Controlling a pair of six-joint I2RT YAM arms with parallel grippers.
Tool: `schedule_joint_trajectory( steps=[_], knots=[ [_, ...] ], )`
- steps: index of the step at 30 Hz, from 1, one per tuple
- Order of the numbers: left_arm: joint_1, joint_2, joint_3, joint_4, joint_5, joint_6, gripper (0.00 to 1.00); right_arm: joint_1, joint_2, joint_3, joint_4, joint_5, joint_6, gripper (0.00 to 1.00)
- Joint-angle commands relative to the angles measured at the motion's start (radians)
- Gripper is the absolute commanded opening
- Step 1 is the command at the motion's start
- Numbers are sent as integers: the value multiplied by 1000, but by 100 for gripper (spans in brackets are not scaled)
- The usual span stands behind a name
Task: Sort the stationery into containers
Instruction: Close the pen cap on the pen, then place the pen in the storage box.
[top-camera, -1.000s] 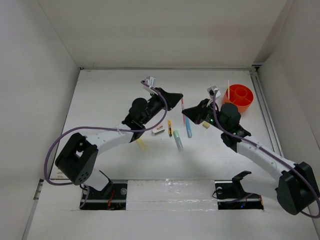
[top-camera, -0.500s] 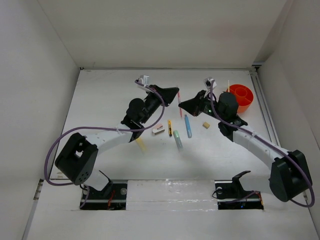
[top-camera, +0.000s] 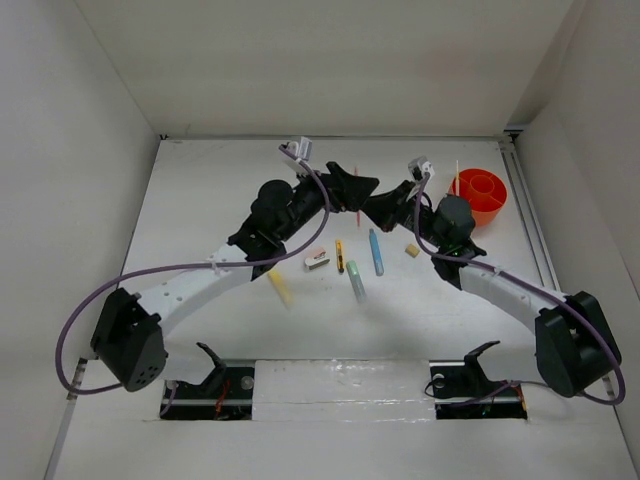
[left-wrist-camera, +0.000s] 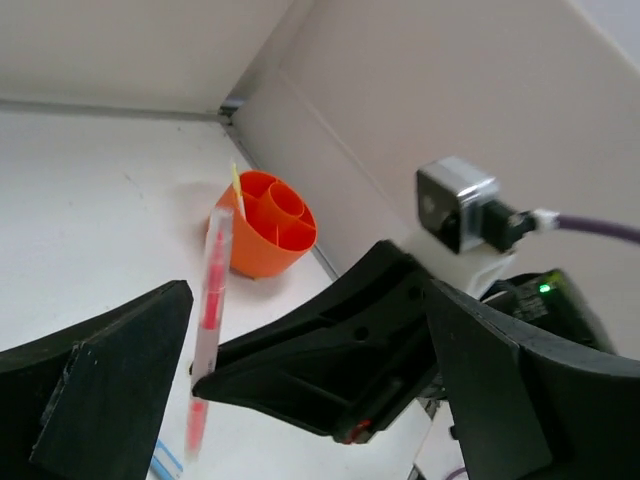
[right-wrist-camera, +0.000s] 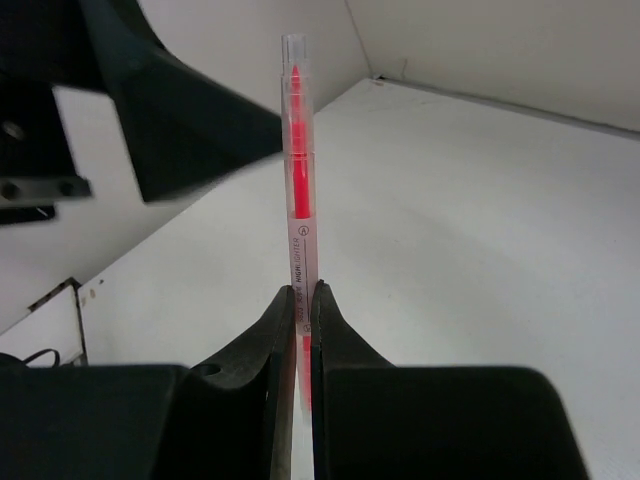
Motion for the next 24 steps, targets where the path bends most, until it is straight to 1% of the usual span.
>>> schedule_joint_trajectory(
  steps=[1, 3, 4, 6, 7, 8, 9, 11, 12, 14, 15, 16, 18, 19, 21, 22, 24],
  knots=[
    [4, -113, 95, -53, -45, 51, 100, -8, -11, 3, 86, 30, -78, 0],
    [4, -139, 117, -122, -85, 51, 100, -50, 1, -6, 86, 43, -89, 0],
    [4, -167, 131, -153, -166, 51, 100, -73, 10, -6, 97, 43, -104, 0],
    [4, -178, 160, -286, -273, 10, 100, -162, 10, -43, 140, 33, -143, 0],
    [4, -178, 174, -343, -368, -10, 100, -194, 10, -63, 217, 33, -170, 0],
    [4, -178, 174, -415, -396, -11, 100, -226, 10, -78, 245, 42, -171, 0],
    [4, -178, 183, -434, -415, -11, 100, -295, 10, -89, 267, 42, -190, 0],
    [-9, -178, 174, -443, -447, 0, 100, -358, 21, -89, 282, 31, -248, 0],
    [-21, -178, 160, -443, -470, 0, 100, -416, 21, -89, 282, 31, -261, 0],
    [-61, -187, 148, -443, -516, 43, 100, -472, 43, -68, 273, 7, -281, 0],
    [-61, -187, 139, -434, -516, 52, 100, -493, 43, -57, 257, 7, -293, 0],
    [-72, -187, 139, -434, -516, 52, 100, -542, 53, -45, 240, -7, -310, 0],
    [-72, -187, 129, -434, -506, 52, 100, -579, 64, -17, 212, -7, -342, 0],
    [-72, -187, 129, -403, -487, 52, 100, -611, 81, -8, 212, -18, -352, 0],
    [-72, -187, 102, -373, -434, 52, 100, -639, 121, 32, 198, -50, -371, 0],
    [-72, -187, 102, -363, -418, 52, 100, -651, 135, 46, 198, -90, -384, 0],
    [-72, -187, 93, -351, -394, 52, 100, -673, 164, 66, 189, -90, -399, 0]
  ],
)
